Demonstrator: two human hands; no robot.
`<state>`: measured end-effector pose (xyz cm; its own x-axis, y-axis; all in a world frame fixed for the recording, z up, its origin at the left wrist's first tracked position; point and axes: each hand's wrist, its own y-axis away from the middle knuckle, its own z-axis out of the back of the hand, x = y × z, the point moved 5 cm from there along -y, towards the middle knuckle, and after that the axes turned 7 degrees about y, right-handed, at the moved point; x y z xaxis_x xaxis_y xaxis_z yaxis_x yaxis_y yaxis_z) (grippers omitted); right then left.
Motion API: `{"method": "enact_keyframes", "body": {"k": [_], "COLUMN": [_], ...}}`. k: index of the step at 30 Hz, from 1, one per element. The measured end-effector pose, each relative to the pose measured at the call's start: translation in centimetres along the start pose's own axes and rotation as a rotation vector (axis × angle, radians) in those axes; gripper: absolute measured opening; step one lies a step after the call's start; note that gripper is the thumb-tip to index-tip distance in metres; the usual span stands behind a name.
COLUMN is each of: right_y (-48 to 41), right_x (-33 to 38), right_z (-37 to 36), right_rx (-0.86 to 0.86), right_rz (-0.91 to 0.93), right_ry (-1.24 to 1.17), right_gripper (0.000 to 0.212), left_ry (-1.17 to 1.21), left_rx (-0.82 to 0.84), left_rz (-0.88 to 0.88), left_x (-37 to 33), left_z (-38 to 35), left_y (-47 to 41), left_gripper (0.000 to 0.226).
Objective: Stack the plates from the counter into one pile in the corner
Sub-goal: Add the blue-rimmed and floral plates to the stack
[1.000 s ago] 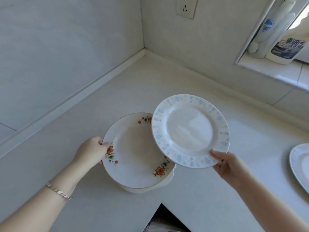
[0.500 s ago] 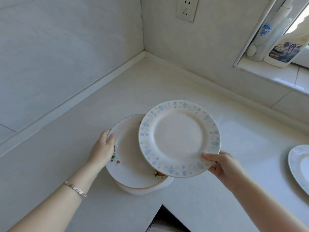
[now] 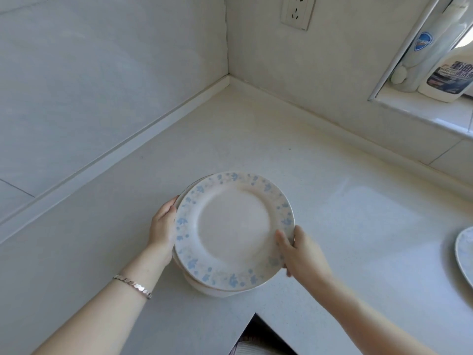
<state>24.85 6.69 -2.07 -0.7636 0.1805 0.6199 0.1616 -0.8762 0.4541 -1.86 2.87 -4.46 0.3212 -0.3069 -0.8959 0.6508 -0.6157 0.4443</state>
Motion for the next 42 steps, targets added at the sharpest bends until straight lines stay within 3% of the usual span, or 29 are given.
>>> {"method": "enact_keyframes", "body": {"k": [3,6,8,10,13,19,22,24,26,28,34,38,42], "right_y": [0.1,-0.2,-1.3,-2.4,-3.1,-2.8,-3.2,-3.4,-3.4,-3.0,0.1,2.5,2.2], "right_x": [0.2,0.4,0.2,0.3,1.4,1.5,1.0,-0.6,-3.0,-6.0,-20.1,-29.0,-34.6], "right_z": [0.3,0.6,0.5,-0.2,-1.9,-2.3,-1.9,-1.0,0.8,3.0,10.2,14.4,16.8], "right_rx": [-0.083,-0.054,-0.033,0.032,0.059,0.026,0.149,0.209,0.193,0.142,-0.221,-0.470,-0.613], "right_rz": [0.030,0.020,-0.001,-0.062,-0.101,-0.009,-0.020,-0.112,-0.240,-0.343,-0.717,-0.881,-0.832], "right_ry": [0.281,0.472,0.336,-0.086,-0.523,-0.552,-0.556,-0.579,-0.686,-0.807,-1.325,-1.548,-1.729], "right_gripper": [0.042,0.044,0.043,0.067,0.056,0.042,0.033,0.034,0.032,0.021,0.019,0.048,0.054], "left_ry": [0.037,0.034,0.042,0.024,-0.046,-0.166,-0.560,-0.848,-0.929,-0.925,-1.059,-1.197,-1.223], "left_rx": [-0.009,-0.011,0.038,0.092,0.122,0.115,0.059,0.011,0.099,0.271,0.813,0.943,1.002], "left_rz": [0.051,0.091,0.110,0.118,0.135,0.160,-0.047,-0.288,-0.630,-0.799,-0.754,-0.705,-0.586], "left_x": [-0.3,-0.2,-0.2,0.1,0.3,-0.8,-2.7,-4.6,-6.2,-6.1,-1.4,1.8,3.9], "left_z": [-0.1,0.1,-0.2,-0.4,-0.1,0.4,-0.2,-2.2,-6.2,-10.6,-23.4,-28.8,-32.0], "left_y": [0.0,0.0,0.4,0.3,0.3,0.0,-0.5,0.5,2.8,4.9,12.2,15.7,18.1], "left_gripper": [0.025,0.022,0.035,0.041,0.038,0.032,0.028,0.036,0.045,0.048,0.029,0.028,0.027]}}
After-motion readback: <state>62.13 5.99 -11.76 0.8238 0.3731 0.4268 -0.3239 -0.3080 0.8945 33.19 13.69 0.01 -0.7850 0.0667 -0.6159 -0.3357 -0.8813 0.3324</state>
